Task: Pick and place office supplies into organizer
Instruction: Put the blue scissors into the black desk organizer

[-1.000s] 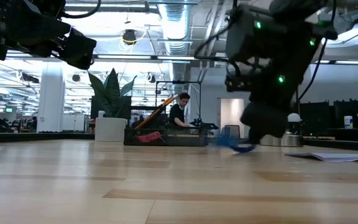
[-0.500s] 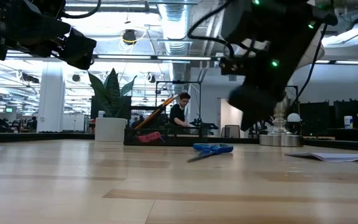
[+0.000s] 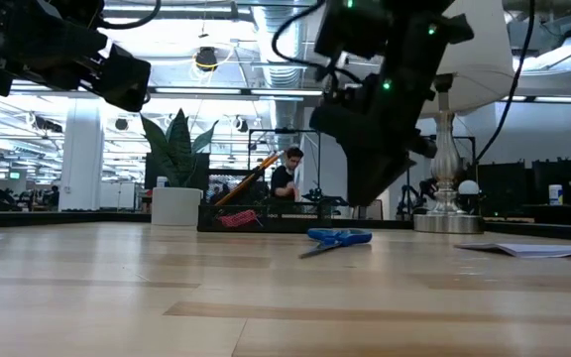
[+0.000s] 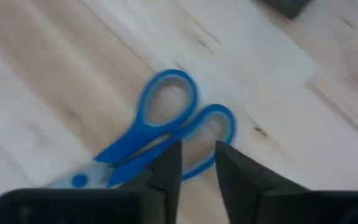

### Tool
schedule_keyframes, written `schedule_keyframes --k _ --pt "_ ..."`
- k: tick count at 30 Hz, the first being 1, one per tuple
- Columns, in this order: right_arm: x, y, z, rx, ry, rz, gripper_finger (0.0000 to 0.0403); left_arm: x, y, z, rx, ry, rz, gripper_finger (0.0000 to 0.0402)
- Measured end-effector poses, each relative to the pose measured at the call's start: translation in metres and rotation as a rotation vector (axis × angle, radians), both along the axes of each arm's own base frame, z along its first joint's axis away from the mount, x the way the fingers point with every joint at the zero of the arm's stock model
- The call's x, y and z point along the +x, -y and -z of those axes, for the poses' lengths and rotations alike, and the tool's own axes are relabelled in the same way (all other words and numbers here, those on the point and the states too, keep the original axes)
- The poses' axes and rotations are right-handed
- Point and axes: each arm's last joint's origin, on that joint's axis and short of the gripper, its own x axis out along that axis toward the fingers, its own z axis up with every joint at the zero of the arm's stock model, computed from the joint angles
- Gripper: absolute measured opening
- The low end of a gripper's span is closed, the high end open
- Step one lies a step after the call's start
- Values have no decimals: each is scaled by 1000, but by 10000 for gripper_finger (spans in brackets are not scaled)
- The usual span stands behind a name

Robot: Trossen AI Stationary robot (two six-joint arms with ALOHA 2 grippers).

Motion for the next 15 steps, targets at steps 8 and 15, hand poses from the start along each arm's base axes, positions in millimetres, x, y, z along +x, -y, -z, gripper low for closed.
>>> schedule_keyframes --k 8,15 --pt "-2 17 2 44 -70 -34 170 0 0 0 -10 -4 13 223" --pt "-1 27 4 42 -94 -55 182 0 0 0 -10 -3 13 223"
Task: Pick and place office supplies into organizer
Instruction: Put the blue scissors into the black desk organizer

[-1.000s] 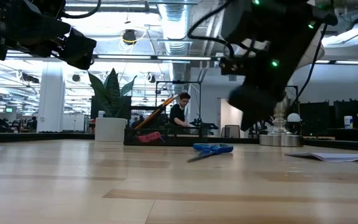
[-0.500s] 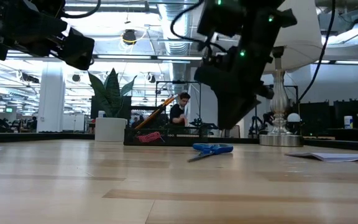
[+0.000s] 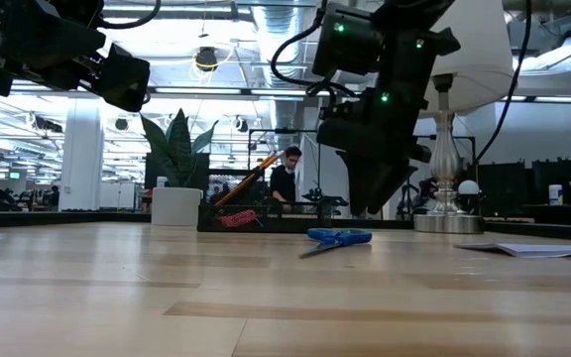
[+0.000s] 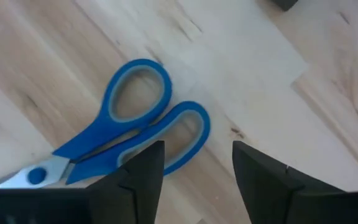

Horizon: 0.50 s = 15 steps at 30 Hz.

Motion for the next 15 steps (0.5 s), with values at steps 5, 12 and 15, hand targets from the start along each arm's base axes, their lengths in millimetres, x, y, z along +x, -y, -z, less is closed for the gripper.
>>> schedule_keyframes --k 5,12,15 --pt "0 7 0 -4 -6 2 169 0 0 0 -4 -1 0 223" --pt "0 8 1 9 -9 -4 156 0 0 0 -5 -1 0 223" --pt "1 7 0 9 -6 -7 157 0 0 0 -5 -1 0 223"
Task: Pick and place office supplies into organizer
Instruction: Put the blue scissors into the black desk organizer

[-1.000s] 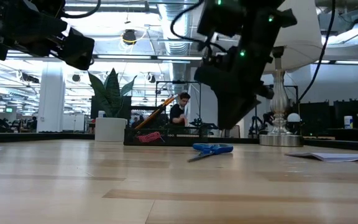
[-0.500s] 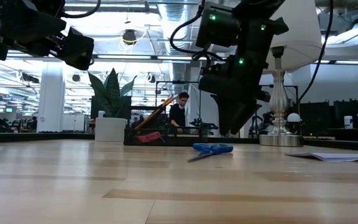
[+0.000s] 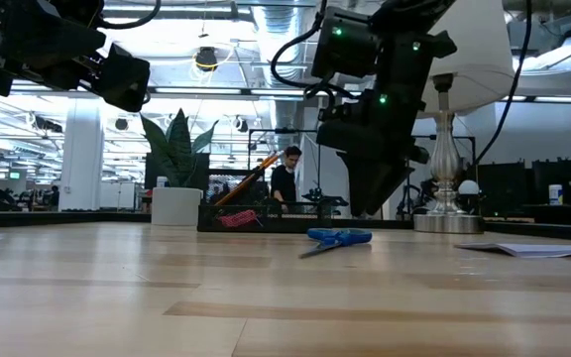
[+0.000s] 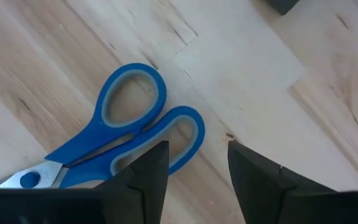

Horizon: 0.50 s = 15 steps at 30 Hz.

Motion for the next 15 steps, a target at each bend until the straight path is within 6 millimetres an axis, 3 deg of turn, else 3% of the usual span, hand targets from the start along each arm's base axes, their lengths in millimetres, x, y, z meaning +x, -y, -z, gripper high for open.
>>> schedule_keyframes --k 15 --pt "-15 -1 29 43 14 19 178 0 0 0 -2 2 -1 223"
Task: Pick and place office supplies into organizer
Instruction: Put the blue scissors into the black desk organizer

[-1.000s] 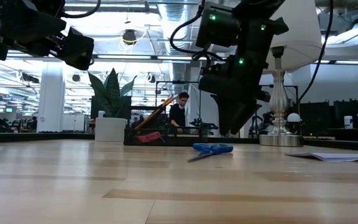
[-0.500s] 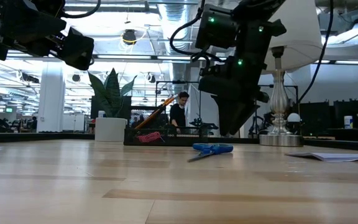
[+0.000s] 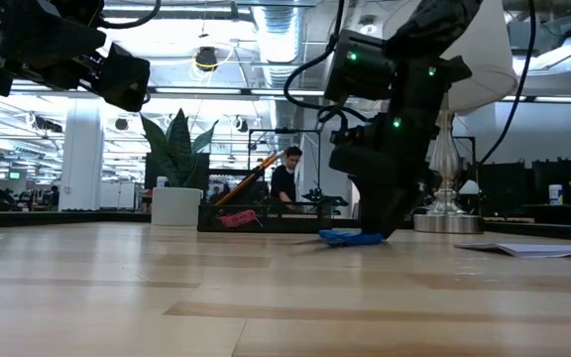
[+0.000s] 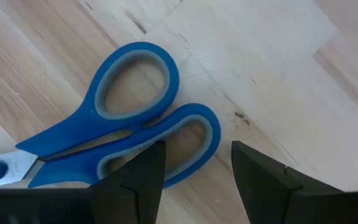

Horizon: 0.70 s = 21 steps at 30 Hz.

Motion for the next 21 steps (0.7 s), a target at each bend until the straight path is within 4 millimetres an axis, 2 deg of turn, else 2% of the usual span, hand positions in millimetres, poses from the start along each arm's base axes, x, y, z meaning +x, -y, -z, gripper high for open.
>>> schedule_keyframes --k 8,11,14,19,21 --pt "4 3 18 7 -44 7 176 0 0 0 0 3 -5 223" --pt "5 4 21 11 -50 10 163 0 0 0 0 3 -5 223" --pt "6 4 22 12 -42 10 125 0 0 0 0 3 -5 223" --pt "8 3 24 14 -29 8 22 0 0 0 0 3 -5 223" --pt "8 3 22 11 -23 11 19 0 0 0 -1 3 -5 223"
